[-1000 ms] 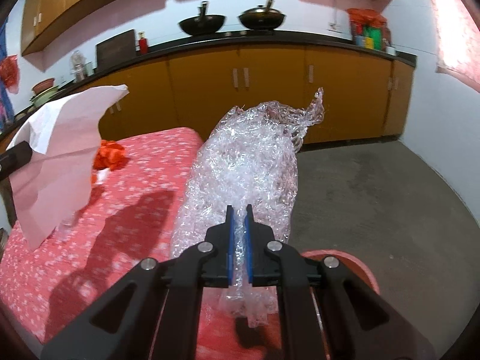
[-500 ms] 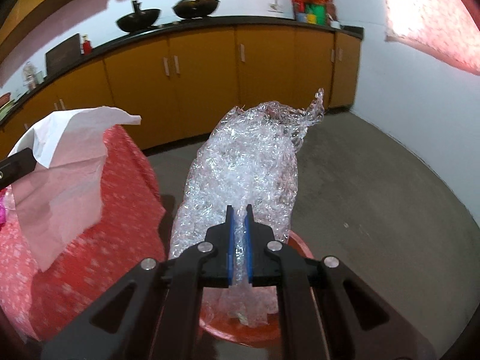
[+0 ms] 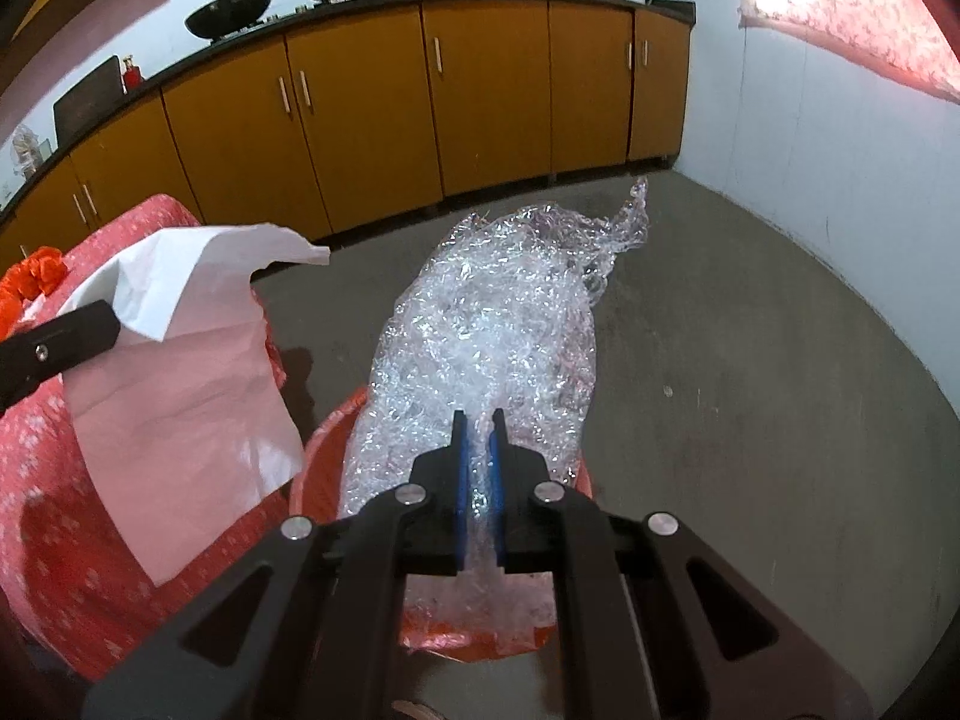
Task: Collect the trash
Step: 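Carry tissue and bubble wrap to the orange basket and release them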
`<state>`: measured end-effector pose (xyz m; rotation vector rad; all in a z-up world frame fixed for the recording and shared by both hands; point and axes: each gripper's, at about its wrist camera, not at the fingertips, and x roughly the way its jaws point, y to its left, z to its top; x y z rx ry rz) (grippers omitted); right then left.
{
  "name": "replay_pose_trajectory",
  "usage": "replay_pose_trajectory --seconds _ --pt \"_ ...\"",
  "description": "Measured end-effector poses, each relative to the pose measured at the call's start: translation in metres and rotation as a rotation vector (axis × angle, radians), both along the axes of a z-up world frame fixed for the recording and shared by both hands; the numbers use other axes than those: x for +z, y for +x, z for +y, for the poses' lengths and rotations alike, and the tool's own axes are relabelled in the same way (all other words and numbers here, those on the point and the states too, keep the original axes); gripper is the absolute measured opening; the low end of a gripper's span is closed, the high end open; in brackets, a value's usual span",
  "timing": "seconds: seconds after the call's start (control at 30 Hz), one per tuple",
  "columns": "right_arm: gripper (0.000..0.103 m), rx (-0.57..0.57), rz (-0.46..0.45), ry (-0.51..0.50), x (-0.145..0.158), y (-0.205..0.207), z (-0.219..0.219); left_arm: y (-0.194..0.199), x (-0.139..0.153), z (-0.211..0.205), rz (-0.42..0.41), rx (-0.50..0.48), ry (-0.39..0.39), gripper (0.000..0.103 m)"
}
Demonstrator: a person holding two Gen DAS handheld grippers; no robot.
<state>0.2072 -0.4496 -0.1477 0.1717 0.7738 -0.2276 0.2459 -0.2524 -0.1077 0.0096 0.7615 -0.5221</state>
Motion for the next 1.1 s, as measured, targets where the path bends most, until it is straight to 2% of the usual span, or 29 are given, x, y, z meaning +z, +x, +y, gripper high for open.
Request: replay_pose_trajectory --seconds 0.2,0.63,0.97,1.03,1.1 --pt "0.008 0.010 0.043 0.016 -0.021 0.004 0.001 0.009 -0.017 -0.010 0.026 0.000 0.044 0.000" --pt "0.009 0.043 0.074 0.040 -0.043 0.025 -0.004 0.020 -0.039 -0.034 0.078 -0.016 0.092 0.000" --pt "0.017 0.059 0.064 0.040 -0.050 0.016 -0.010 0.029 -0.047 -0.040 0.096 -0.023 0.098 0.001" --pt "0.020 0.059 0.061 0.036 -0.050 0.018 -0.009 0.028 -0.047 -0.042 0.101 -0.019 0.098 0.002" --pt "0.021 0.057 0.060 0.037 -0.051 0.017 -0.010 0.029 -0.048 -0.041 0.109 -0.015 0.096 0.011"
